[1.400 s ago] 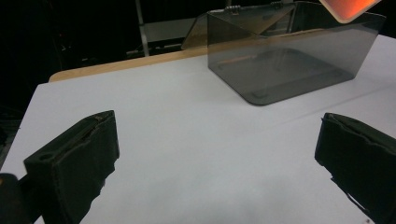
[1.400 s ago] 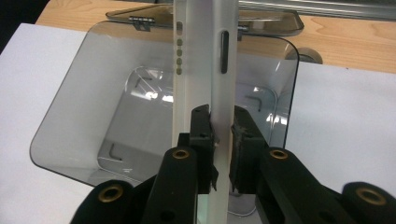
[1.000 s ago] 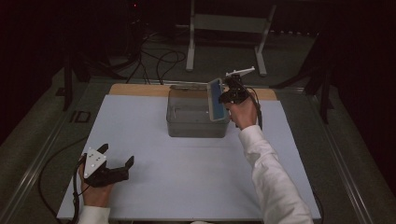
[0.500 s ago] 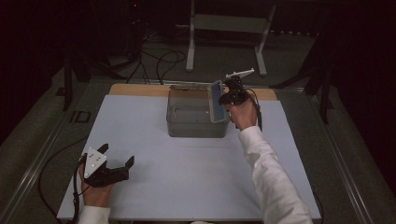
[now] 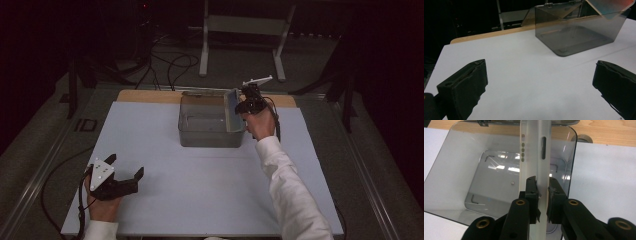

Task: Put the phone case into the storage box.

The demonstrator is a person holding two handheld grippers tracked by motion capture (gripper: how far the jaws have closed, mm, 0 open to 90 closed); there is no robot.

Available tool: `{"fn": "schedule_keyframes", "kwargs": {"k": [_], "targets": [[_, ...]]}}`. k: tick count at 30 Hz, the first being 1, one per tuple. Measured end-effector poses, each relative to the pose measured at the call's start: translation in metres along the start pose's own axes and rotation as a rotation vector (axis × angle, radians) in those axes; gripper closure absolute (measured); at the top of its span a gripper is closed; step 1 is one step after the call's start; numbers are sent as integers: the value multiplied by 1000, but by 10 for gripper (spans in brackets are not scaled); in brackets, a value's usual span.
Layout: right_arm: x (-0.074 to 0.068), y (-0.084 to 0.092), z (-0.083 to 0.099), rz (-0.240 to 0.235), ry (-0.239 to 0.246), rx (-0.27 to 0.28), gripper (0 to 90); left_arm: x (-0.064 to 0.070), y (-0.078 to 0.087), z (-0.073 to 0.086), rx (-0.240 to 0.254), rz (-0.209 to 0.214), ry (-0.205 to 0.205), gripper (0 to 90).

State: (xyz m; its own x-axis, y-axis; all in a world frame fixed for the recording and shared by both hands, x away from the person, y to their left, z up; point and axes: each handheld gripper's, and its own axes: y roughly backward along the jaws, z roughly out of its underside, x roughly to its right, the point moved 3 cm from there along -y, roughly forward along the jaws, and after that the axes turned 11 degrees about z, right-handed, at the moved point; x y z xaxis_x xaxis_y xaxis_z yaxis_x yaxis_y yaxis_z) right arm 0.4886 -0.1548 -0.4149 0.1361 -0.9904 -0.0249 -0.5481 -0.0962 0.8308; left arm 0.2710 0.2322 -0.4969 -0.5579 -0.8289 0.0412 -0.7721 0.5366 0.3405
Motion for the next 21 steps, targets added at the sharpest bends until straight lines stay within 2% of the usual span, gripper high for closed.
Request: {"fn": "schedule_keyframes", "kwargs": {"k": [21], "targets": [[0, -13, 3, 4, -17, -10, 812, 0, 1, 0, 2, 0, -1, 7]]}}
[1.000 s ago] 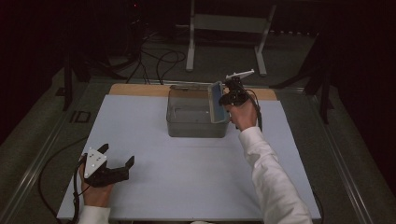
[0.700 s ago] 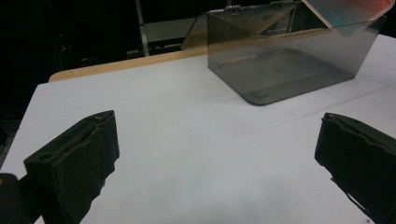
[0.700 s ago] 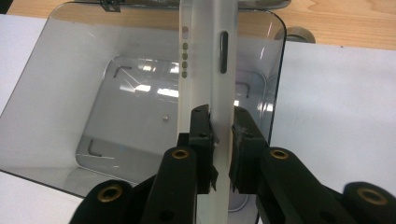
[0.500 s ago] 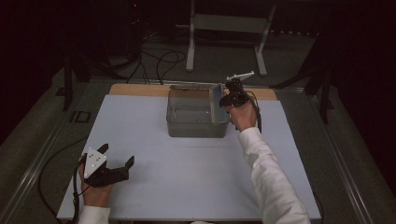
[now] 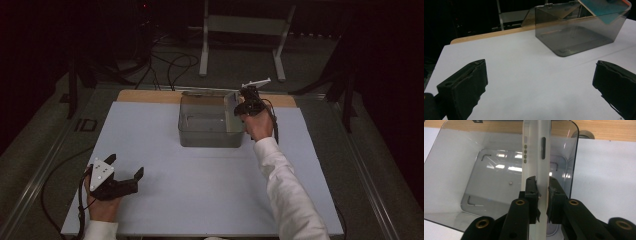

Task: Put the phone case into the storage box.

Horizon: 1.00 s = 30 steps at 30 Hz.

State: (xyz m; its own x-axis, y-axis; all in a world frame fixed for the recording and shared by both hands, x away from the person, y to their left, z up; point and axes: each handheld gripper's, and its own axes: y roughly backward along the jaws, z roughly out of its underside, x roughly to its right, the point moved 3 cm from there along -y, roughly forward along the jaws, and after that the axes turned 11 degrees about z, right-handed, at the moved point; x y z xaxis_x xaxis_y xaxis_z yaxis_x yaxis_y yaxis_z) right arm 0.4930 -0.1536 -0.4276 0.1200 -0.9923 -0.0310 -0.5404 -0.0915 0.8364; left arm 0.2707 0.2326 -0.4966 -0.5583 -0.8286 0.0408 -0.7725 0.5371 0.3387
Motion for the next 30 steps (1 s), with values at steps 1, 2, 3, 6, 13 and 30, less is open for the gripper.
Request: {"fn": "schedule_keyframes", "kwargs": {"k": [1, 2, 3, 6, 13, 30], "targets": [[0, -1, 0, 0, -1, -2, 812, 0, 0, 0, 0, 0, 0, 7], [0, -1, 0, -2, -6, -4, 812, 0, 0, 0, -1, 0, -1, 7], [0, -1, 0, -2, -6, -4, 812, 0, 0, 0, -1, 0, -1, 7], [0, -2, 1, -1, -7, -4, 812, 0, 0, 0, 0, 1, 0, 7], [0, -4, 1, -2, -10, -5, 812, 0, 0, 0, 0, 1, 0, 7], [-1, -10, 1, -1, -21, -9, 810, 0, 0, 0, -1, 2, -1, 7]]}}
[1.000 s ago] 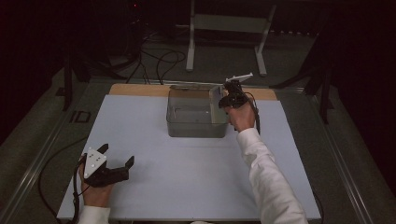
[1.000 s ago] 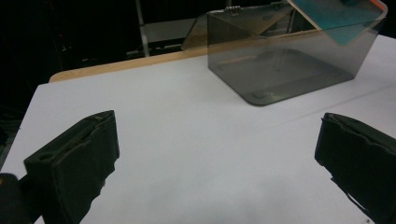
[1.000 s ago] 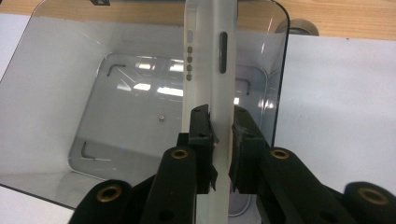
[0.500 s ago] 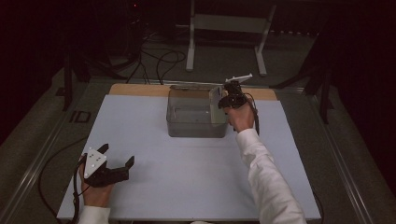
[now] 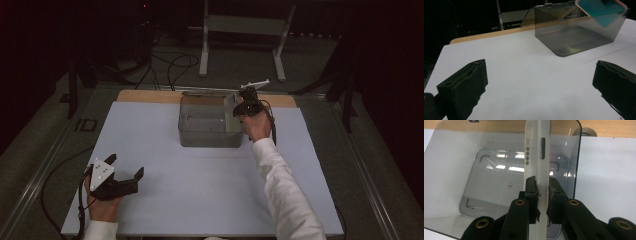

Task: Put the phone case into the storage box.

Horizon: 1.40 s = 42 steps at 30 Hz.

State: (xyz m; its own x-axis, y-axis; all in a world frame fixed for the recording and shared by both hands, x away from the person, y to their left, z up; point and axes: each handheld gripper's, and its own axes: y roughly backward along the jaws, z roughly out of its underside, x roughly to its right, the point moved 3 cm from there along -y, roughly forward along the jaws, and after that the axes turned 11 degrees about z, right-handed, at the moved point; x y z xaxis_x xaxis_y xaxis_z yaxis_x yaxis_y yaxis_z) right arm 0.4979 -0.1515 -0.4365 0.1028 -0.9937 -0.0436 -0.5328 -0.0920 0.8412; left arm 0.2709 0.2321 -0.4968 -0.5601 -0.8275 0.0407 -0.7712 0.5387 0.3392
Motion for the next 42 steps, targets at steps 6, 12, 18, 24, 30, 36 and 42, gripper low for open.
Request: {"fn": "schedule_keyframes", "kwargs": {"k": [6, 12, 18, 24, 30, 36, 42], "targets": [[0, -2, 0, 5, 1, -2, 809, 0, 0, 0, 0, 0, 0, 7], [1, -3, 0, 11, -2, -4, 806, 0, 0, 0, 1, 0, 1, 7], [2, -6, 1, 20, -3, -8, 803, 0, 0, 0, -1, 0, 1, 7], [1, -9, 1, 37, 2, -8, 806, 0, 0, 0, -1, 0, 1, 7], [1, -11, 1, 67, -4, -2, 808, 0, 0, 0, 1, 1, 1, 7], [1, -15, 3, 86, -10, 6, 808, -1, 0, 0, 2, 1, 2, 7], [-1, -20, 5, 125, -9, 19, 808, -1, 0, 0, 2, 2, 1, 7]]}}
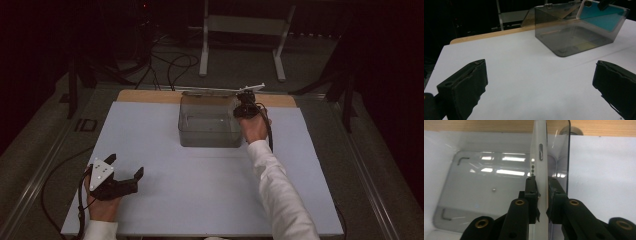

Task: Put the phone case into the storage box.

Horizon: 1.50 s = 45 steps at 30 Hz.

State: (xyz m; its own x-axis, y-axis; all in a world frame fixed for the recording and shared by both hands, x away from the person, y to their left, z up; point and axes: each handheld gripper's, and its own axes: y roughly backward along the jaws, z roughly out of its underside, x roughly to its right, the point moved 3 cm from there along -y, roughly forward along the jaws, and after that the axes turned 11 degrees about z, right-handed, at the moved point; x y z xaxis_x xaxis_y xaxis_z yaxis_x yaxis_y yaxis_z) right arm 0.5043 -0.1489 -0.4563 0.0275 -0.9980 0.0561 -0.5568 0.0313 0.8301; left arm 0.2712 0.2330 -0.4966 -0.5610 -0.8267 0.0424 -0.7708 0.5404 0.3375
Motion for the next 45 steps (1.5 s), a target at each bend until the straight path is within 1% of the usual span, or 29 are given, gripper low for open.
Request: {"fn": "schedule_keyframes", "kwargs": {"k": [1, 4, 6, 13, 24, 37, 43, 45], "targets": [[0, -1, 0, 12, 3, 1, 807, 0, 0, 0, 0, 0, 0, 7], [-1, -3, 1, 14, 0, 1, 807, 0, 0, 0, 1, 0, 0, 7], [-2, -4, 1, 27, -3, 0, 807, 0, 0, 0, 1, 0, 0, 7], [-3, -7, 2, 36, -6, 3, 807, 0, 0, 0, 1, 1, 0, 7], [-7, -11, 4, 81, 9, -1, 806, 0, 1, 0, 3, 1, 1, 7], [-10, -16, 6, 110, 2, -13, 805, 0, 1, 0, 4, 1, 2, 7], [-12, -17, 6, 134, 10, -5, 804, 0, 1, 0, 4, 0, 2, 7], [-11, -17, 6, 130, 8, -4, 800, 0, 1, 0, 5, 1, 3, 7]]}}
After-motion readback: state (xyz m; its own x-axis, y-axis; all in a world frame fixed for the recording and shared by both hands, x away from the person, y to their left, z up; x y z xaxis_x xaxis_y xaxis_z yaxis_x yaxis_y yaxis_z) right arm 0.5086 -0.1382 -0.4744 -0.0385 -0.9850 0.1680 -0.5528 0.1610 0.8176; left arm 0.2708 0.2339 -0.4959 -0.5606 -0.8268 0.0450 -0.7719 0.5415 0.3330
